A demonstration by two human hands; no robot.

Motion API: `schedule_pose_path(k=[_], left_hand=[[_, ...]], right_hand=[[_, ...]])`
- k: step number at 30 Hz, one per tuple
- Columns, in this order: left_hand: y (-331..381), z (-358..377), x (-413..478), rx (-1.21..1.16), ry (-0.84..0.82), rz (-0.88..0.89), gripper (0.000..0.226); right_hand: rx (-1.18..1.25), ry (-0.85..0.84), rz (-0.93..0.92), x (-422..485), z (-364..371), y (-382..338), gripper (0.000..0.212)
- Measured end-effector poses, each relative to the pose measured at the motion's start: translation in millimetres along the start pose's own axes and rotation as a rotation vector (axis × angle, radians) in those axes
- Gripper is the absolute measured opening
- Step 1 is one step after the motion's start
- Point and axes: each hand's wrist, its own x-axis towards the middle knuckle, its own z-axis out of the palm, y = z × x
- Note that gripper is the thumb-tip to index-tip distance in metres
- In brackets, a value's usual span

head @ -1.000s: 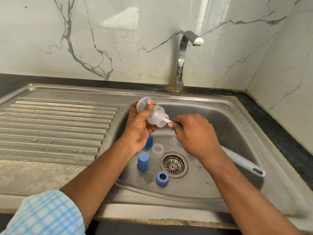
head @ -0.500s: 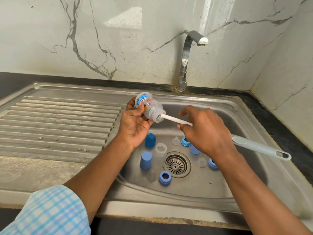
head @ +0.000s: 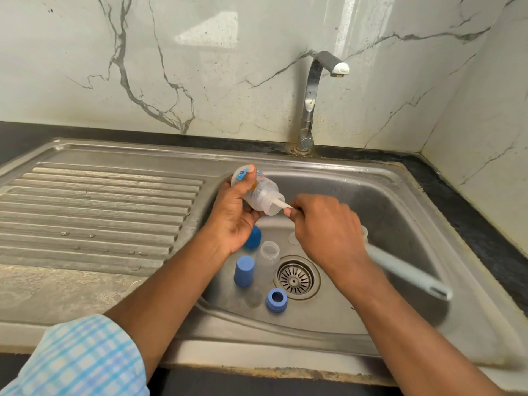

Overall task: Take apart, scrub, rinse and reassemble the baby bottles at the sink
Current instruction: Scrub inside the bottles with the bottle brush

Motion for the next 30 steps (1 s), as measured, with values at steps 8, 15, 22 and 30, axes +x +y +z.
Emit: schedule_pose_path(k=[8, 15, 22, 30], left_hand=[[20, -19, 6, -0.257, -0.070, 0.098, 0.051], [9, -16, 4, -0.371, -0.080, 0.050, 0.055], [3, -10, 0, -0.329, -0.149, 0.025, 0.054], [-9, -5, -3, 0.051, -0.075, -0.053, 0.071]], right_hand=[[0.083, -0.023, -0.054, 2, -18, 11, 0.025], [0.160, 0.009, -0.048, 1, -19, 8, 0.013], [0.317, -0.073, 0.005, 2, -7, 4, 0.015], [0.185, 0.014, 0.008, 3, 4, 1, 0.016]])
